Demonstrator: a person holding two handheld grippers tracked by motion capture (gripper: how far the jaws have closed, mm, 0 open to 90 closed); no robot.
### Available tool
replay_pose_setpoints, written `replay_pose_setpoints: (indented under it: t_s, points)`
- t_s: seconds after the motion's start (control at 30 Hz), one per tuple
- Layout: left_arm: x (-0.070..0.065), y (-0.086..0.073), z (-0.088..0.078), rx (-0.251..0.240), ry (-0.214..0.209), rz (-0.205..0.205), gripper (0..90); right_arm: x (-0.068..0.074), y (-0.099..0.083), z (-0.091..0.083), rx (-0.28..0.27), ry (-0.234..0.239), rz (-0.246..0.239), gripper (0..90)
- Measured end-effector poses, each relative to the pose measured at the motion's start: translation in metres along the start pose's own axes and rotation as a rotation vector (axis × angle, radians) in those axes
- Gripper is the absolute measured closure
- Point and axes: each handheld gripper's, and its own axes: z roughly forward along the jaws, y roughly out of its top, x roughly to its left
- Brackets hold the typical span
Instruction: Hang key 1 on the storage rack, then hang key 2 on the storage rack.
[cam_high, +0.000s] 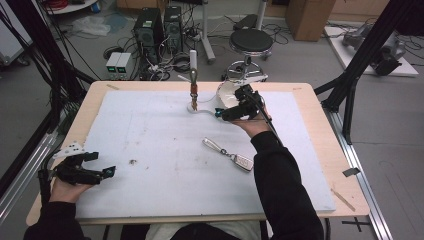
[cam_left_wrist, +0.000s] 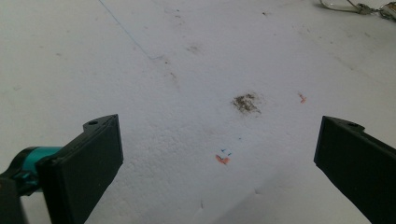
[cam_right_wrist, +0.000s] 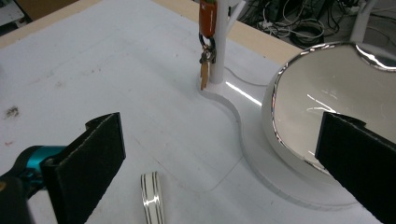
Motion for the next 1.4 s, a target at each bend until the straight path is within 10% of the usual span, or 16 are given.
replay_pose_setpoints:
  t_s: [1.4]
  points:
    - [0.003,0.001,0.001,-0.016,-0.003,-0.008,1.7,0.032,-0.055,0.049,0.163,0.084,-0.059,0.6]
